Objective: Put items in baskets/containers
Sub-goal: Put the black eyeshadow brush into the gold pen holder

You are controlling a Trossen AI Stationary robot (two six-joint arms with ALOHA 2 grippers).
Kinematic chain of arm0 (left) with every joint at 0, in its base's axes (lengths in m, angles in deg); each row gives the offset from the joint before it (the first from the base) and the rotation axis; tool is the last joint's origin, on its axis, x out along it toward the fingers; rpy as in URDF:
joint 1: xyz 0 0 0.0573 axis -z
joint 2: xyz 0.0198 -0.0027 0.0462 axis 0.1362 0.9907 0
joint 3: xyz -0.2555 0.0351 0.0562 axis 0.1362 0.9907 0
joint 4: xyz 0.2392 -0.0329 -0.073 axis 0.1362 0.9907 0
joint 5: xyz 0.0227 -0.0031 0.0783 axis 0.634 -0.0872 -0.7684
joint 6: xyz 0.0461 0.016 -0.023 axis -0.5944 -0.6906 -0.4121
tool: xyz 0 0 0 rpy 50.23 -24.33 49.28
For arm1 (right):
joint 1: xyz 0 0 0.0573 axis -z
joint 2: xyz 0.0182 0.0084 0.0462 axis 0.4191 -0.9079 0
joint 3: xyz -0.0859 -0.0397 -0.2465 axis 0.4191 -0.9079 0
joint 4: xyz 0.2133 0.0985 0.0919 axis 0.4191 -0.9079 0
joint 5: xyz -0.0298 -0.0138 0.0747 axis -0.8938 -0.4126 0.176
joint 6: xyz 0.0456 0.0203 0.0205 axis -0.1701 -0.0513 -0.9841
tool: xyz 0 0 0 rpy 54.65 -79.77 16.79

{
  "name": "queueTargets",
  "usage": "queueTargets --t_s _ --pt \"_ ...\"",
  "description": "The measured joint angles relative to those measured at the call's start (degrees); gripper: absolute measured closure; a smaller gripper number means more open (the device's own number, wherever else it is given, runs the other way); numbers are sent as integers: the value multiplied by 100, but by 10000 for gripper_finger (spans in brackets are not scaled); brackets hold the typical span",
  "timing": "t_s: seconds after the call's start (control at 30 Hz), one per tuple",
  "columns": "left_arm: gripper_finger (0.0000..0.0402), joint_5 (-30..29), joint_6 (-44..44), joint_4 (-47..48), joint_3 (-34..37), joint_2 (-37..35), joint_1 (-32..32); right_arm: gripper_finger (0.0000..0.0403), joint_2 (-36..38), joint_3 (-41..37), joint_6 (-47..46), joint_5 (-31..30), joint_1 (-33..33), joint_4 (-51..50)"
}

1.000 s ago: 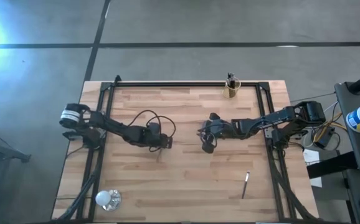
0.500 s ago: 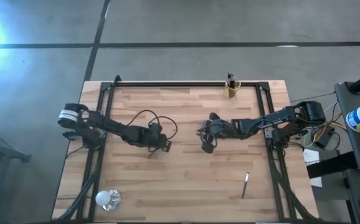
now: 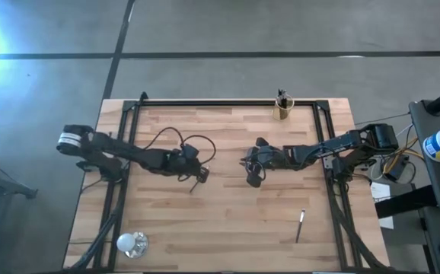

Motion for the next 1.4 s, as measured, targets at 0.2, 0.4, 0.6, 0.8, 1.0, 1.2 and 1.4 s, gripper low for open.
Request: queueTargets --t_s 0.2,0.4,0.6,0.8,1.0,1.2,1.4 --pt "355 432 -46 -103 -179 542 -102 342 0 0 0 8 0 26" --pt "310 547 -463 -115 -653 1228 -138 342 0 0 0 7 0 31" --pt "301 631 -545 -99 -873 1730 -247 342 0 0 0 7 0 31" --pt "318 725 -485 -19 -887 1945 -270 342 0 -6 0 4 0 31" --pt "392 774 -443 178 -879 1990 -272 342 0 -41 2 4 0 31" --pt "398 671 -624 250 -871 1718 -270 342 1 -61 2 0 0 12" --pt "401 67 -982 288 -844 810 -270 342 111 -173 2 18 0 39"
